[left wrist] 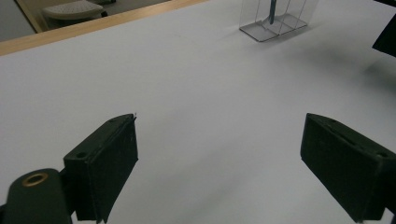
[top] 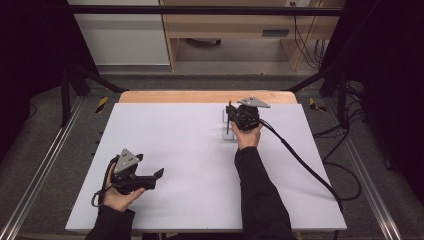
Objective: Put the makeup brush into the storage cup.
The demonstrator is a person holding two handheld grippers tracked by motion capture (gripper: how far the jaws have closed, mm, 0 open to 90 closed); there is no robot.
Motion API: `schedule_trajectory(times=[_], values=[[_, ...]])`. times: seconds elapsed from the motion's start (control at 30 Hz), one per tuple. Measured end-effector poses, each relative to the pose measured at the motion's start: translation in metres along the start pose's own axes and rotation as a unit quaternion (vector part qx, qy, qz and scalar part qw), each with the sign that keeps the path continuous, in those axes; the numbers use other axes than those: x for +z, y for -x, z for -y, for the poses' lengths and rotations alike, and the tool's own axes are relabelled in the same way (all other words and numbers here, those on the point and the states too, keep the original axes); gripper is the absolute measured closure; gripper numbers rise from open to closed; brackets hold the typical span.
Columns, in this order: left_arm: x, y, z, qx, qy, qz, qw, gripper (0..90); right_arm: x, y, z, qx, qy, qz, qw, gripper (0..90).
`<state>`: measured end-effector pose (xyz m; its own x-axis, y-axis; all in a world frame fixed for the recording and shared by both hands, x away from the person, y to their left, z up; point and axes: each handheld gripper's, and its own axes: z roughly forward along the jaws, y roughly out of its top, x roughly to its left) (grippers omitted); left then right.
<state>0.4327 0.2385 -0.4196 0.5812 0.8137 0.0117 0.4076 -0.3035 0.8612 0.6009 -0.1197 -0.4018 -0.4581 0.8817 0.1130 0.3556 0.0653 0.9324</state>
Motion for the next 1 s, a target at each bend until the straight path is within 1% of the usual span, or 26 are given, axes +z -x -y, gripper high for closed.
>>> schedule_trajectory(times=[0.1,0.13,0.2,0.27,0.3,0.33,0.37,0.4,0.43,0.47,0.5,0.53,0.57,0.6,0.63,0.67,0.7,0.73,0.77,0.83,0.87,0.9,0.93,1.0], values=[[0.000,0.000,0.000,0.001,0.000,0.001,1.0000,10.3,-0.001,-0.001,0.001,-0.005,-0.004,0.001,1.0000,82.8],[0.001,0.000,0.000,0.000,-0.001,0.001,1.0000,10.3,-0.001,-0.002,0.001,-0.002,-0.006,0.000,1.0000,81.4],[0.001,0.000,0.000,0.001,-0.001,0.001,1.0000,10.3,-0.005,-0.004,0.001,-0.002,-0.009,-0.003,1.0000,75.3],[0.001,0.001,0.000,0.001,-0.001,0.002,1.0000,10.3,-0.006,-0.004,0.001,-0.002,-0.013,-0.003,0.9999,73.6],[0.000,0.001,0.000,0.001,0.000,0.002,1.0000,10.3,-0.009,-0.004,0.001,0.000,-0.020,-0.007,0.9998,68.0],[0.000,0.001,0.000,0.001,0.000,0.002,1.0000,10.3,-0.009,-0.004,0.001,0.000,-0.020,-0.007,0.9998,68.0],[0.000,0.001,-0.001,0.002,0.000,0.003,1.0000,10.2,-0.012,-0.003,0.002,0.000,-0.021,-0.008,0.9998,64.2],[0.000,0.001,-0.001,0.002,0.000,0.003,1.0000,10.3,-0.012,-0.003,0.002,0.000,-0.021,-0.008,0.9998,64.2],[0.001,0.002,-0.001,0.001,0.002,0.005,1.0000,10.2,-0.018,-0.002,0.003,-0.001,-0.018,-0.012,0.9998,59.0],[0.001,0.002,-0.001,0.001,0.002,0.005,1.0000,10.2,-0.018,-0.002,0.003,-0.001,-0.018,-0.012,0.9998,59.0],[0.001,0.003,-0.001,0.002,0.002,0.006,1.0000,10.2,-0.024,-0.001,0.004,-0.001,-0.011,-0.011,0.9999,55.3],[0.001,0.003,-0.001,0.003,0.003,0.007,1.0000,10.2,-0.024,-0.001,0.004,-0.001,-0.011,-0.011,0.9999,55.3],[0.001,0.004,-0.001,0.004,0.003,0.007,1.0000,10.2,-0.027,0.000,0.005,-0.002,-0.009,-0.014,0.9999,53.4],[0.002,0.005,-0.002,0.005,0.002,0.008,1.0000,10.1,-0.034,0.002,0.006,-0.004,-0.006,-0.019,0.9998,49.7],[0.002,0.005,-0.002,0.005,0.002,0.008,1.0000,10.1,-0.034,0.002,0.006,-0.004,-0.006,-0.019,0.9998,49.7],[0.002,0.005,-0.002,0.005,0.002,0.009,0.9999,10.1,-0.037,0.002,0.007,-0.005,-0.004,-0.021,0.9998,47.8],[0.002,0.005,-0.002,0.006,0.001,0.009,0.9999,10.0,-0.044,0.003,0.008,-0.011,-0.001,-0.029,0.9995,43.5],[0.002,0.006,-0.002,0.006,0.000,0.010,0.9999,10.0,-0.044,0.003,0.008,-0.011,-0.001,-0.029,0.9995,43.5],[0.003,0.006,-0.002,0.006,0.001,0.012,0.9999,9.7,-0.052,0.003,0.010,-0.018,-0.001,-0.038,0.9991,38.7],[0.003,0.007,-0.002,0.005,0.002,0.013,0.9999,9.7,-0.054,0.002,0.011,-0.020,-0.003,-0.042,0.9989,37.2],[0.003,0.007,-0.002,0.005,0.002,0.014,0.9999,9.6,-0.057,0.002,0.012,-0.024,-0.006,-0.046,0.9986,34.9],[0.003,0.009,-0.002,0.006,0.002,0.017,0.9998,9.3,-0.064,0.000,0.014,-0.034,-0.014,-0.052,0.9980,30.9],[0.003,0.009,-0.002,0.006,0.002,0.017,0.9998,9.2,-0.064,0.000,0.014,-0.034,-0.014,-0.052,0.9980,30.9],[0.003,0.010,-0.003,0.010,0.002,0.018,0.9998,9.1,-0.069,-0.001,0.017,-0.037,-0.013,-0.056,0.9977,28.5]])
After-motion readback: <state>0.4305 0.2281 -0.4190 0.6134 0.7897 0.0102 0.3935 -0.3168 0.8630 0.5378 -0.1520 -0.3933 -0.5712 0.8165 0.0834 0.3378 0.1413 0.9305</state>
